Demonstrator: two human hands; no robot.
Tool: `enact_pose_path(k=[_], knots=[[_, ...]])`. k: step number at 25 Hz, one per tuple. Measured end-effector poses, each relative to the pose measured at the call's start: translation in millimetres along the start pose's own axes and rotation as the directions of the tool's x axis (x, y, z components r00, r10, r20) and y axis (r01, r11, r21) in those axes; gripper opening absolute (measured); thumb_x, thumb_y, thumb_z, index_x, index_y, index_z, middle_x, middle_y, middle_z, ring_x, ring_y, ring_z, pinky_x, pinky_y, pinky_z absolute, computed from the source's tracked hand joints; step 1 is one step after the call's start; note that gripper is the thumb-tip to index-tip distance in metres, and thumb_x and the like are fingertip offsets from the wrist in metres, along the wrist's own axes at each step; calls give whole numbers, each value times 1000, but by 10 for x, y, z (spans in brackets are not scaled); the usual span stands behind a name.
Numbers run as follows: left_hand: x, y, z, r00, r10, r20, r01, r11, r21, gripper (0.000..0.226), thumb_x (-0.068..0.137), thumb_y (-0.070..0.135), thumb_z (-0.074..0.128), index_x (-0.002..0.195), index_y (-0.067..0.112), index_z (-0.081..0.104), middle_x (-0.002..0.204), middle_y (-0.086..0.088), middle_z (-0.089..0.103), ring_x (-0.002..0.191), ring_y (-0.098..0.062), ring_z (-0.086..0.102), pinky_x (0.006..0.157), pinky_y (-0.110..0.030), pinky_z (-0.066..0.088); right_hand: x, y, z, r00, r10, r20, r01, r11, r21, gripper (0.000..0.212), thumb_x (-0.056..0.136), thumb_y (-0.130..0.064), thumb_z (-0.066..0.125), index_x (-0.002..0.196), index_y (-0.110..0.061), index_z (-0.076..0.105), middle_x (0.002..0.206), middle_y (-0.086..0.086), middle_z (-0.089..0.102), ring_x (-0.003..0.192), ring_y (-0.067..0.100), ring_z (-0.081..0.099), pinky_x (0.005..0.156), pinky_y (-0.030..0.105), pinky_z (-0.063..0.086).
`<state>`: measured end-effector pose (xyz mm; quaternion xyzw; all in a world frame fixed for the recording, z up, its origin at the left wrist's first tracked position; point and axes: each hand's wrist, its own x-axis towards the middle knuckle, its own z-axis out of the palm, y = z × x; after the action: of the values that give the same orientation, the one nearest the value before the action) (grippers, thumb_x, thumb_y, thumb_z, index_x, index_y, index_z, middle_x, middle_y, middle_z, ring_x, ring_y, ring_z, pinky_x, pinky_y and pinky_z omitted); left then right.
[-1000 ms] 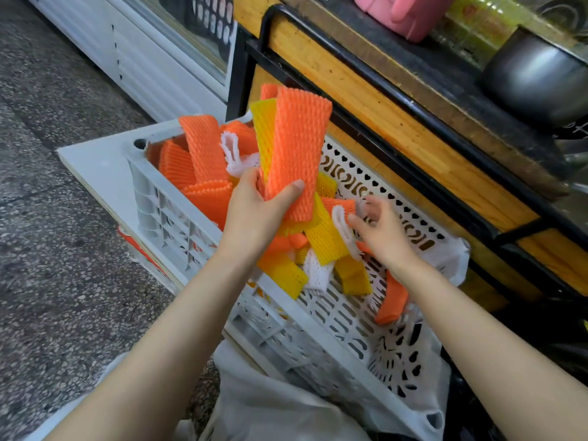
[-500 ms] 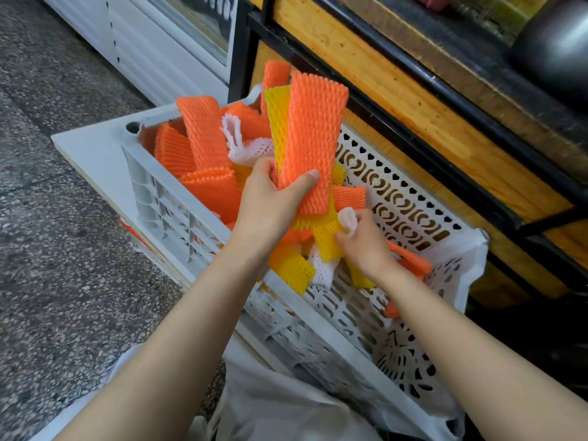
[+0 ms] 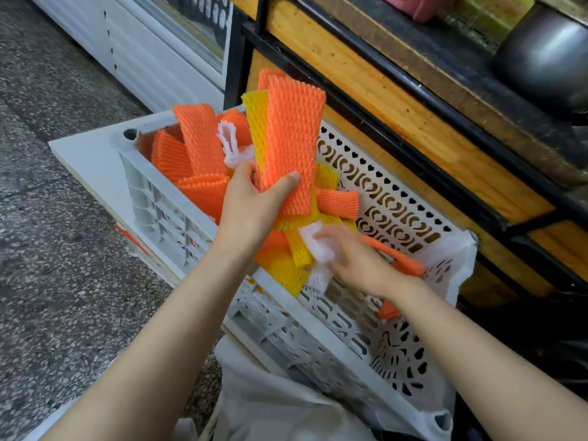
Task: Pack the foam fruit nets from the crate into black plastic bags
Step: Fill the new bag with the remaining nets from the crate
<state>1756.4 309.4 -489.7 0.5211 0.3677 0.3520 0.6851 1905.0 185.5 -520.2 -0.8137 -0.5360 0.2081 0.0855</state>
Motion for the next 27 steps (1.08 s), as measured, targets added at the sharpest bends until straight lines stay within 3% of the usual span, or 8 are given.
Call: enact_pose_path(k=[2, 4, 6, 8, 11, 16, 22, 27], knots=[[1, -5, -7, 1000, -3, 5, 3, 1000, -6, 32, 85, 26, 66, 112, 15, 53, 102, 1, 65, 91, -15, 66, 79, -33, 56, -20, -30, 71, 969, 107, 222, -146, 975, 169, 64, 88, -10, 59, 142, -19, 26, 140, -1, 40, 122, 16, 45, 100, 29, 38], [17, -18, -8, 1000, -6, 3, 6, 1000, -8, 34, 86, 27, 66, 114, 14, 54, 103, 1, 66, 90, -14, 66, 77, -31, 56, 32, -98, 115, 964, 196, 179, -242, 927, 287, 68, 91, -32, 58, 145, -20, 18, 134, -6, 40, 113, 13, 46, 92, 28, 40], [28, -41, 15, 1000, -5, 6, 5, 1000, -12, 34, 85, 26, 67, 114, 12, 55, 101, 0, 66, 88, -12, 66, 73, -28, 55, 137, -135, 185, 966, 254, 46, -258, 952, 166, 79, 87, -53, 55, 146, -18, 16, 137, 1, 40, 122, 18, 43, 93, 32, 40], [20, -51, 54, 1000, -10, 16, 10, 1000, -10, 33, 85, 25, 67, 113, 12, 55, 98, 1, 66, 86, -11, 66, 70, -25, 54, 274, -139, 253, 963, 262, -64, -264, 964, -29, 79, 83, -59, 56, 139, -12, 26, 128, 5, 44, 125, 25, 41, 91, 35, 40], [23, -55, 81, 1000, -11, 28, 11, 1000, 0, 34, 84, 27, 68, 113, 14, 54, 101, 0, 66, 90, -14, 66, 77, -32, 56, 433, -85, 325, 970, 212, -123, -231, 957, -177, 65, 83, -47, 61, 131, -10, 39, 125, 6, 44, 122, 25, 40, 95, 36, 40], [50, -80, 43, 998, -28, 54, 27, 999, 24, 38, 85, 29, 67, 117, 15, 51, 107, -2, 65, 93, -18, 66, 81, -40, 57, 296, -40, 92, 919, 315, -237, -278, 944, 176, 43, 87, -18, 59, 124, -9, 41, 101, 6, 59, 82, 25, 61, 65, 39, 53], [0, -120, 82, 998, 29, 61, -37, 991, 132, 35, 85, 29, 67, 112, 14, 51, 97, 2, 62, 84, -16, 64, 68, -31, 55, -263, -14, -346, 878, 346, -330, -217, 903, 371, 21, 90, -21, 61, 107, -18, 50, 100, -1, 59, 82, 9, 57, 56, 13, 40], [-295, -149, 401, 993, 86, 83, -102, 971, 217, 29, 83, 24, 69, 100, 14, 47, 83, 6, 56, 73, -11, 55, 61, -24, 44, -797, -219, -656, 830, 330, -450, -140, 903, 405, 26, 90, -22, 61, 108, -25, 43, 99, -8, 51, 94, 12, 53, 73, 25, 44]])
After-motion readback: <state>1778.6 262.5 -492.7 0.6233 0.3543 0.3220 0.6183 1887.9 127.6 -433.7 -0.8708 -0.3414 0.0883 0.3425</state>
